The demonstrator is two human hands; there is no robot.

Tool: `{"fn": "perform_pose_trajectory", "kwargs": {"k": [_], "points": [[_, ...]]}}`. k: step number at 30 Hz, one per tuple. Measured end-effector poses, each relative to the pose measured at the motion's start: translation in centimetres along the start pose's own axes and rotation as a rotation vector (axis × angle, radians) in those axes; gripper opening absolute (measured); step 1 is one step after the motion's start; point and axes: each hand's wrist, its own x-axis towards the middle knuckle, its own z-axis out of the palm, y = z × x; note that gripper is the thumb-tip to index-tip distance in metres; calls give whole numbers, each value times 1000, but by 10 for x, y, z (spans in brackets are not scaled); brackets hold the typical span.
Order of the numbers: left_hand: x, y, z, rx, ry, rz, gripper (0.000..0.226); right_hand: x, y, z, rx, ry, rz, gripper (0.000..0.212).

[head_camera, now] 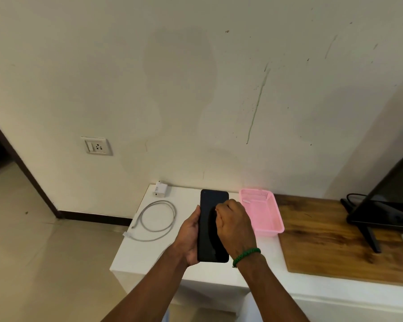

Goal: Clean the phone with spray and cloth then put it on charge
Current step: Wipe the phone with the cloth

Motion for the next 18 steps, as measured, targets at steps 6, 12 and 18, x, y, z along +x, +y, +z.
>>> {"fn": "perform_pose_trajectory", "kwargs": {"k": [6, 12, 18], "points": [[-3, 2, 0, 36, -14, 7, 62, -8, 3, -3, 9, 29, -30, 12], [-10, 0, 5, 19, -58, -4, 61, 15, 12, -12, 38, 27, 24, 13], [-12, 0, 8, 11, -103, -6, 62, 34, 19, -17, 4, 8, 45, 15]]}}
